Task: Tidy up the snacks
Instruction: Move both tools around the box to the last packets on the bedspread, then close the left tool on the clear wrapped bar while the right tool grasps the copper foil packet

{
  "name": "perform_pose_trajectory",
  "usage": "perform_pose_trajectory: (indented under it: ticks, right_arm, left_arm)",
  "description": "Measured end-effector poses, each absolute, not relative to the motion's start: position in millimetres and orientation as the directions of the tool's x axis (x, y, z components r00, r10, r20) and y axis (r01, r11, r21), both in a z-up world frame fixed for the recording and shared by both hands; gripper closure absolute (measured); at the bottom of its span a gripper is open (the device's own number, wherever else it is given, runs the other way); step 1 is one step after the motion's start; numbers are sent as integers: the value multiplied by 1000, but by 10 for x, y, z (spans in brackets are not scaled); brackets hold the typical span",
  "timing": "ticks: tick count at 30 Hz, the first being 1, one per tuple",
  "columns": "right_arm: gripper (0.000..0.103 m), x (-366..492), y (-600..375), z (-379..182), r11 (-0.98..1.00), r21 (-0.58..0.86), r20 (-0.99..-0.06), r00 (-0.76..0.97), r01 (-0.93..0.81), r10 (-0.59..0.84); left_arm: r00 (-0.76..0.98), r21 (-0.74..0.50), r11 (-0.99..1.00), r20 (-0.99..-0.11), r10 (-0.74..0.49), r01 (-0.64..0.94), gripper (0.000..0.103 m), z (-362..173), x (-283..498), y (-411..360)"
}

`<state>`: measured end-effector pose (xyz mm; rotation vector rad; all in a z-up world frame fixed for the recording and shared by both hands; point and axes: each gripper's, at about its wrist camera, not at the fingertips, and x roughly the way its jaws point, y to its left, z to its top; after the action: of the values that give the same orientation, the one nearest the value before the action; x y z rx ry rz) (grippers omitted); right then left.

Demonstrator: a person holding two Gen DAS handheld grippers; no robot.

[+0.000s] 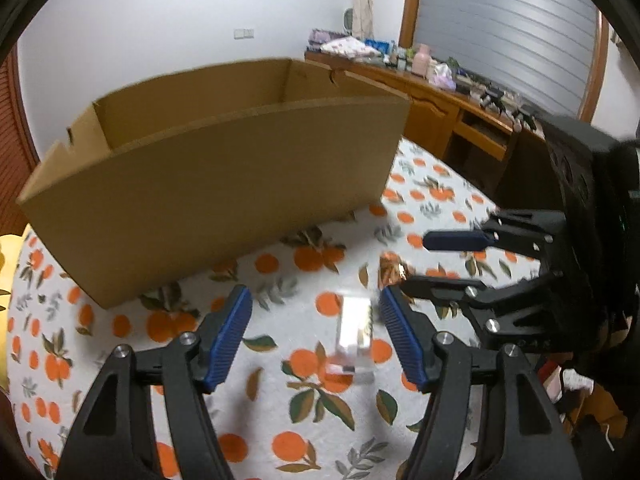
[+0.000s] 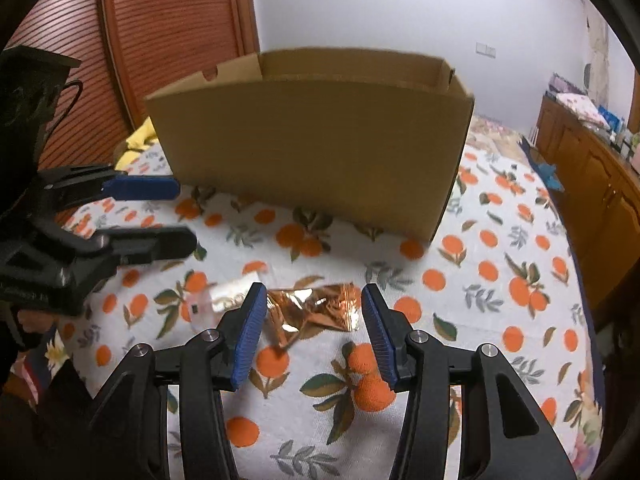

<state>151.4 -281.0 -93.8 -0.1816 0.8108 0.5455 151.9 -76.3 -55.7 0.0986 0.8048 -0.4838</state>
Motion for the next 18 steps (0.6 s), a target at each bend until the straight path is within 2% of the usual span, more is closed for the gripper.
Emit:
perform_pose_trajectory:
  ticks: [18]
  right_arm:
    - [50,1678,-2727,-1131,830,91,-778,481,-551,404]
  left_arm:
    - [545,-82,884,-760,-354,460,37,-869,1535,-875]
